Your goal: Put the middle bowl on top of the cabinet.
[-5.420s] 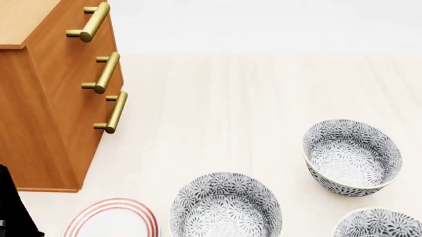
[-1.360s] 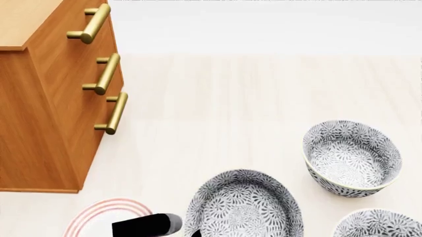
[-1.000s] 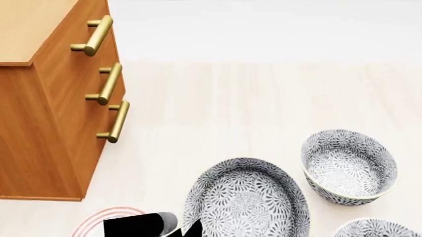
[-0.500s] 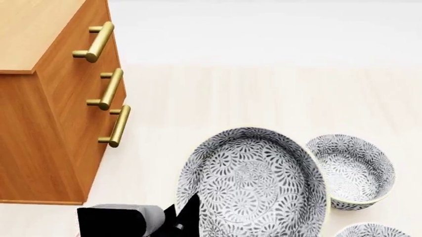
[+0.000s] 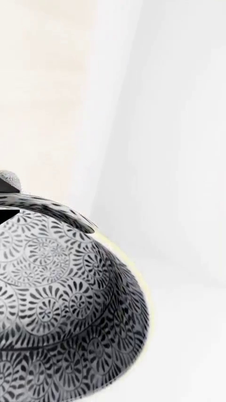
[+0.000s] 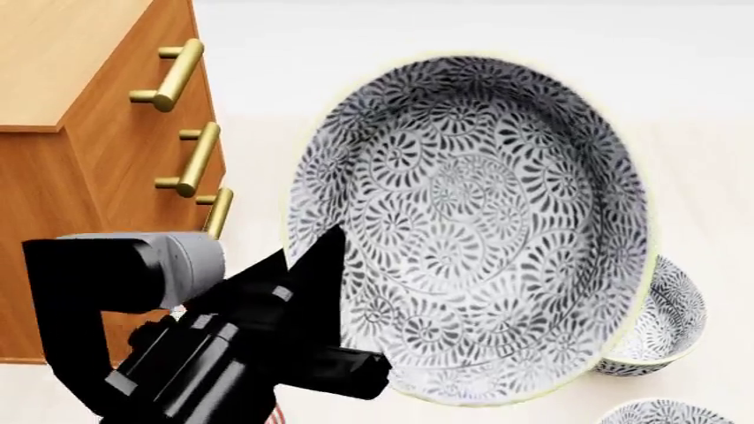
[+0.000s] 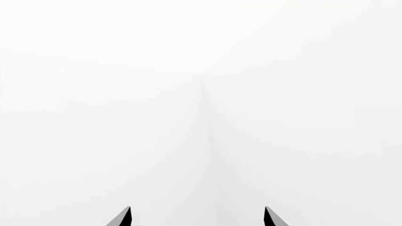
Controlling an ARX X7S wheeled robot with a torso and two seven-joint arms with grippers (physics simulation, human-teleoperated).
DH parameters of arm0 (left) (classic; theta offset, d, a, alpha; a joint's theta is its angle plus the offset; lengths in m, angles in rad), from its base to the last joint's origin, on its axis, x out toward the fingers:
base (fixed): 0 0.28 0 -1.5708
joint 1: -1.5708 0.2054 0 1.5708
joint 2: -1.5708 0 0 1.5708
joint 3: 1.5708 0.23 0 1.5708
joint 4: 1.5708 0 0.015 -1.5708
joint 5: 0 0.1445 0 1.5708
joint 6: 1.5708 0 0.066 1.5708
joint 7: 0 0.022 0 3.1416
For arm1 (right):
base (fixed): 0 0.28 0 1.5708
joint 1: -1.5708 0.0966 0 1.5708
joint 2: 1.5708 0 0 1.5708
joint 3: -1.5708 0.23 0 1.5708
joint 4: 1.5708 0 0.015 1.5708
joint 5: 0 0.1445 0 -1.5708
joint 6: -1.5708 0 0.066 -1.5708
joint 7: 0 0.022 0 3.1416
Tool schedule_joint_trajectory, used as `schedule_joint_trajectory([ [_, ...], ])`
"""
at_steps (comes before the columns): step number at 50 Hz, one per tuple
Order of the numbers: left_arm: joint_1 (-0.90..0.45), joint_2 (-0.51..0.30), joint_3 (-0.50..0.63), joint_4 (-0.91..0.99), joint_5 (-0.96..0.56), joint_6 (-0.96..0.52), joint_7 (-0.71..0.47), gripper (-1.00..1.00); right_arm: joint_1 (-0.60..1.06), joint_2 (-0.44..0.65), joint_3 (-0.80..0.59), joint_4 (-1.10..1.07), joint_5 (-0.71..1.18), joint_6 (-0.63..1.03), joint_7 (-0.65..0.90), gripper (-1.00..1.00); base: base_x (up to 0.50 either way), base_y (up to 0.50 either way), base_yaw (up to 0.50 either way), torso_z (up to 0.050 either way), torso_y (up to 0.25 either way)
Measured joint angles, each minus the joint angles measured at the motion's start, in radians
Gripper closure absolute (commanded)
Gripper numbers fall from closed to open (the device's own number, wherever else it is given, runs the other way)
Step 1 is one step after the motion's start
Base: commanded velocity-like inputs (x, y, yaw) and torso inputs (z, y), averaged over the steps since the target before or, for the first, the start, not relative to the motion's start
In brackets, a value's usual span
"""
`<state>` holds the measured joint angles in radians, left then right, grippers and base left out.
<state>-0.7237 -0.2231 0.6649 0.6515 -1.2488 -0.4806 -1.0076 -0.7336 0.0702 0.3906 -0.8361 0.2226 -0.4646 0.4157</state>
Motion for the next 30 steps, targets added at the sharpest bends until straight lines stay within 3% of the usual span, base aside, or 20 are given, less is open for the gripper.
schedule_joint_trajectory([
  [11, -0.27, 0.03, -0.103, -0.001, -0.359, -0.007, -0.267, 1.0, 0.005, -0.002, -0.032, -0.023, -0.038, 0.026, 0.018, -1.0, 0.0, 0.0, 0.0, 0.0, 0.0],
  [22, -0.463, 0.04, -0.178, -0.131, -0.536, 0.053, -0.446, 1.0, 0.0, -0.003, -0.052, -0.044, -0.06, 0.035, 0.039, -1.0, 0.0, 0.0, 0.0, 0.0, 0.0],
  [30, -0.615, -0.034, -0.087, -0.256, -0.633, 0.221, -0.512, 1.0, 0.004, 0.005, -0.064, -0.05, -0.073, 0.046, 0.052, -1.0, 0.0, 0.0, 0.0, 0.0, 0.0],
])
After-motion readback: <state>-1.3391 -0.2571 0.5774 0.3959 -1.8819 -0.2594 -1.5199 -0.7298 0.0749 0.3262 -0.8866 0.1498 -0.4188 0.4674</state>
